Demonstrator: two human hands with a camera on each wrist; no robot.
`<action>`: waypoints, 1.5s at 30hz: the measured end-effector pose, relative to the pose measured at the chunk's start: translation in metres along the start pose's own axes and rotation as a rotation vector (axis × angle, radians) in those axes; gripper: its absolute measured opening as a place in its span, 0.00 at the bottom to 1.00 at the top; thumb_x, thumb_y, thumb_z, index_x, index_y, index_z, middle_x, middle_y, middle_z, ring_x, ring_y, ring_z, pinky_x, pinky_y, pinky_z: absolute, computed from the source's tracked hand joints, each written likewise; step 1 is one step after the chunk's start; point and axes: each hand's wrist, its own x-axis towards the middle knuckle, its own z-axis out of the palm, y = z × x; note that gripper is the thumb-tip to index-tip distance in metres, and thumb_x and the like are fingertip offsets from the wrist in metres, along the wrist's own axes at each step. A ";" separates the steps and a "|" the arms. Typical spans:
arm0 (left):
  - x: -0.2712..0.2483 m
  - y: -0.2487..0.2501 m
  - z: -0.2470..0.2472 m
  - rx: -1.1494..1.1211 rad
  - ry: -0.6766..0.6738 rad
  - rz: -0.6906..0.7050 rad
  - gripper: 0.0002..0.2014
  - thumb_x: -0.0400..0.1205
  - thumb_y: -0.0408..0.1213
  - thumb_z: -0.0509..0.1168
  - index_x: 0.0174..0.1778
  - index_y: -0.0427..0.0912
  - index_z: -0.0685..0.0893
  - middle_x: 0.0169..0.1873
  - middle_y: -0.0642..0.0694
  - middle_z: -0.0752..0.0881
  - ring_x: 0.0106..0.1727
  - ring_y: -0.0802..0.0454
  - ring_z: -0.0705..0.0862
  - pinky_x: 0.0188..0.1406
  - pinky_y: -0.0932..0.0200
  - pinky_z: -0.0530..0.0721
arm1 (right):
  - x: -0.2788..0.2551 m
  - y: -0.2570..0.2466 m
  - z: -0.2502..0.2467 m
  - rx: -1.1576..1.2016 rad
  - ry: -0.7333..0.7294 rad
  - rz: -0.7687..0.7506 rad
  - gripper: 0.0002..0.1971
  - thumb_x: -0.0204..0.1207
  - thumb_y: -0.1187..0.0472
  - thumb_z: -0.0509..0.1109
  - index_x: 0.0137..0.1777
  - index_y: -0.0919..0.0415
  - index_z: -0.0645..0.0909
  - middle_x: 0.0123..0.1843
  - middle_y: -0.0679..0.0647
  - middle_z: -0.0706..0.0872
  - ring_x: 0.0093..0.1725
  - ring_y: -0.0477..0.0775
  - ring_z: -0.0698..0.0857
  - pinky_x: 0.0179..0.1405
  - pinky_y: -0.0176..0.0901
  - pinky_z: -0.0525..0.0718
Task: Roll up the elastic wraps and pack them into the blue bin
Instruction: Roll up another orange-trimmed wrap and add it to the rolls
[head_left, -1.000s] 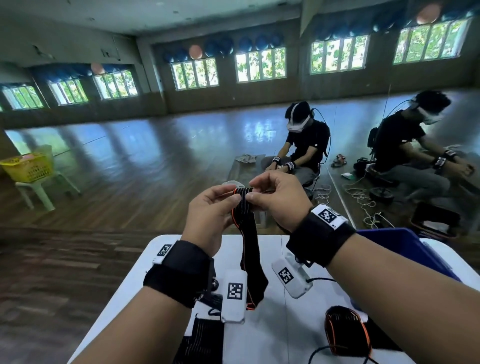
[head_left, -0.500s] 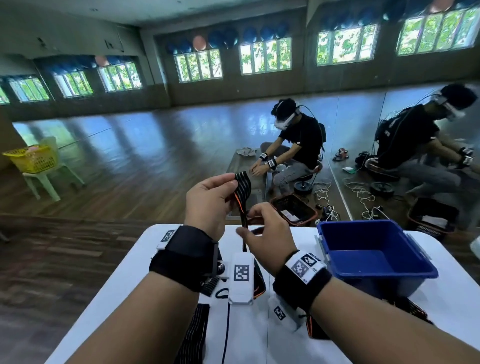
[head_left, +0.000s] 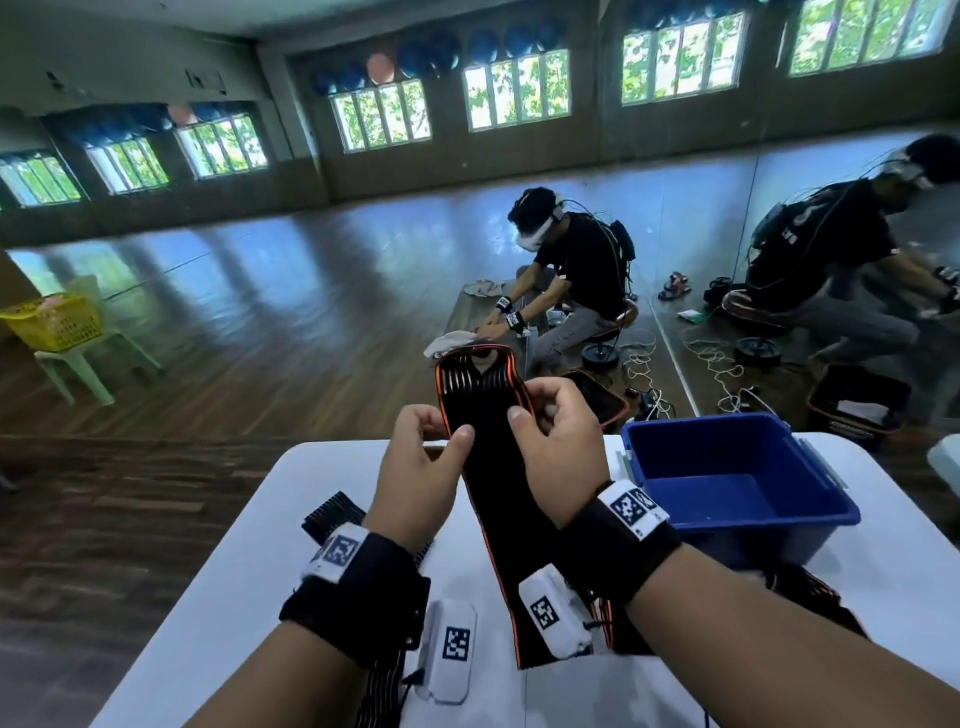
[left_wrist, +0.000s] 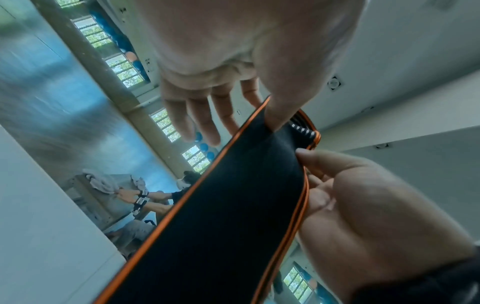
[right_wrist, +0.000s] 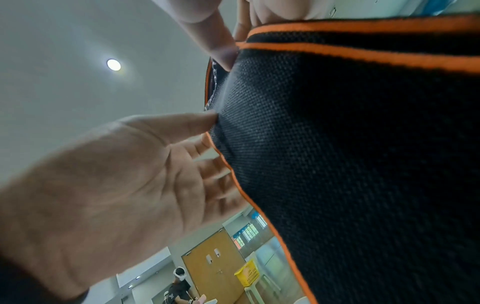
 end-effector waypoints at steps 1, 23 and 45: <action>-0.001 -0.003 0.004 -0.071 0.002 -0.001 0.10 0.80 0.44 0.71 0.47 0.53 0.74 0.41 0.50 0.83 0.38 0.53 0.82 0.41 0.45 0.84 | 0.000 -0.001 0.002 0.005 0.011 0.011 0.10 0.75 0.67 0.70 0.52 0.53 0.82 0.45 0.48 0.89 0.47 0.47 0.88 0.52 0.54 0.87; 0.052 -0.048 -0.008 -0.387 -0.339 -0.084 0.29 0.70 0.25 0.64 0.66 0.52 0.80 0.67 0.44 0.84 0.68 0.52 0.84 0.67 0.52 0.83 | -0.011 0.033 0.049 -0.161 -0.099 0.102 0.18 0.72 0.66 0.70 0.56 0.44 0.75 0.54 0.43 0.84 0.54 0.47 0.86 0.58 0.48 0.85; 0.031 -0.240 0.046 0.512 -0.850 -0.163 0.31 0.79 0.24 0.62 0.80 0.43 0.72 0.76 0.40 0.77 0.75 0.42 0.77 0.72 0.57 0.72 | -0.213 0.168 -0.024 -0.632 -0.460 0.832 0.12 0.73 0.68 0.75 0.49 0.49 0.85 0.35 0.47 0.75 0.31 0.44 0.75 0.33 0.33 0.76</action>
